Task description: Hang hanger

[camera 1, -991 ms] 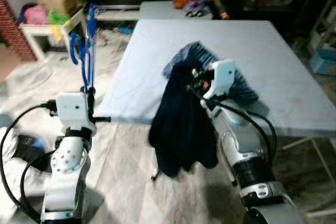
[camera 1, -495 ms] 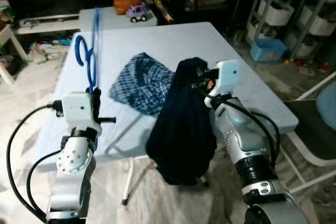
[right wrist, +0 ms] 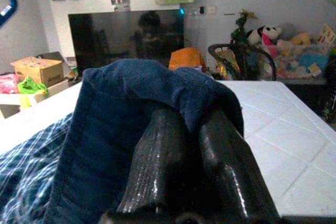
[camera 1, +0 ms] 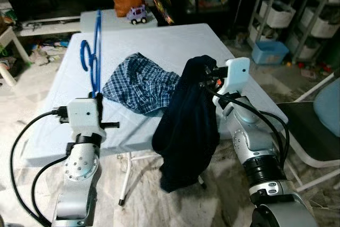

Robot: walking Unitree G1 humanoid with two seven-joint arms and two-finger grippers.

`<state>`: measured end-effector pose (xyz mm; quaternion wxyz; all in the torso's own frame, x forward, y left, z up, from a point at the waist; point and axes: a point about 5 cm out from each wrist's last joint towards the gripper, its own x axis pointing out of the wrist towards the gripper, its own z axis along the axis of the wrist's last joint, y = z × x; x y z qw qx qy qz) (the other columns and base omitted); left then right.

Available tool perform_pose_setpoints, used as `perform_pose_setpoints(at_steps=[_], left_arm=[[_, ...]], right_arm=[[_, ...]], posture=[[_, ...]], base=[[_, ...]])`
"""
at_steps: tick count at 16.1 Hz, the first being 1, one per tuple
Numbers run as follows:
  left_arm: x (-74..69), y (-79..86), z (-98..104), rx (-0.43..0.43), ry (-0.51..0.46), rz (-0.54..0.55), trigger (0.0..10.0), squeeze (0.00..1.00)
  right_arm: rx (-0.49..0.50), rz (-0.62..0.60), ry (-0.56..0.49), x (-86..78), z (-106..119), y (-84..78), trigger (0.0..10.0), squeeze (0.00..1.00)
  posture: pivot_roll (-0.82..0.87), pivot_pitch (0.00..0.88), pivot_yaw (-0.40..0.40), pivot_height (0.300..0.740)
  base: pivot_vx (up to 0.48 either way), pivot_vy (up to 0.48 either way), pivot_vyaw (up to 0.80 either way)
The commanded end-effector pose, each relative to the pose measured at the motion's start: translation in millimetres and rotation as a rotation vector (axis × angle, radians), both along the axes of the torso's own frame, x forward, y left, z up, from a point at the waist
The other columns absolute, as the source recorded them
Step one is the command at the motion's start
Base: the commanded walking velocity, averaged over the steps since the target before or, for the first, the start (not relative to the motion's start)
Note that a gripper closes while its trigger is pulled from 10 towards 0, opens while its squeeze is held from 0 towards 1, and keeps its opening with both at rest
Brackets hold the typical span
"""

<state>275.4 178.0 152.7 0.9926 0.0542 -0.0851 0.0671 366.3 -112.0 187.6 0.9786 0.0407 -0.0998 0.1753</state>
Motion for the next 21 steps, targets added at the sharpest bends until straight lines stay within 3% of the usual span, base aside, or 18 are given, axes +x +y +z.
perform_pose_setpoints(at_steps=[1,4,7,9,11,13,15,16,17,19,21], left_arm=[[-2.2,3.7,7,0.022,-0.023,0.023,10.0,0.0],[-5.0,4.5,5,0.019,-0.014,0.02,10.0,0.0],[-4.7,-1.0,4,0.017,-0.009,0.0,10.0,0.0],[-3.2,-2.7,4,0.013,-0.01,-0.002,10.0,0.0],[-2.6,-3.1,2,0.009,-0.008,0.004,10.0,0.0],[-2.5,-4.3,1,0.007,-0.006,0.01,10.0,0.0],[-1.7,-6.3,1,0.006,-0.007,0.01,10.0,0.0],[-0.3,-8.5,3,0.005,-0.02,0.013,10.0,0.0],[-0.1,-9.5,6,0.011,-0.038,0.02,10.0,0.0],[-2.7,-6.9,7,0.01,-0.048,0.042,10.0,0.0],[-7.4,-3.5,5,0.011,-0.046,0.069,10.0,0.0]], right_arm=[[-0.018,-0.008,-0.024,4.2,10,-0.3,10.0,0.0],[-0.031,0.019,-0.021,14.1,19,0.4,10.0,0.0],[0.015,0.12,-0.055,36.3,65,10.9,10.0,0.0],[0.003,0.187,-0.089,41.2,89,24.1,10.0,0.0],[0.022,0.401,-0.095,40.9,127,56.5,10.0,0.0],[0.072,0.352,-0.19,39.7,174,68.4,10.0,0.0],[0.094,0.338,-0.23,37.1,193,70.7,10.0,0.0],[0.113,0.323,-0.326,28.8,229,72.1,10.0,0.0],[0.126,0.281,-0.435,17.8,267,66.7,10.0,0.0],[0.185,0.245,-0.516,8.7,295,53.8,10.0,0.0],[0.118,0.13,-0.641,0.8,312,38.5,10.0,0.0]], posture=[[0.05,0.039,-0.003,0.74],[0.05,0.042,-0.005,0.74],[0.04,0.043,-0.007,0.74],[0.04,0.043,-0.012,0.74],[0.05,0.038,-0.025,0.74],[0.05,0.026,-0.032,0.74],[0.05,0.018,-0.037,0.74],[0.06,0.009,-0.048,0.74],[0.07,0.008,-0.056,0.74],[0.07,0.011,-0.066,0.74],[0.08,0.018,-0.075,0.74]], base=[[0.0,0.0,0.0],[0.0,0.0,0.0],[0.0,0.0,0.0],[0.0,0.0,0.0],[0.0,0.0,0.0],[0.0,0.0,0.0],[0.0,0.0,0.0],[0.0,0.0,0.0],[0.0,0.0,0.0],[0.0,0.0,0.0],[0.0,0.0,0.0]])
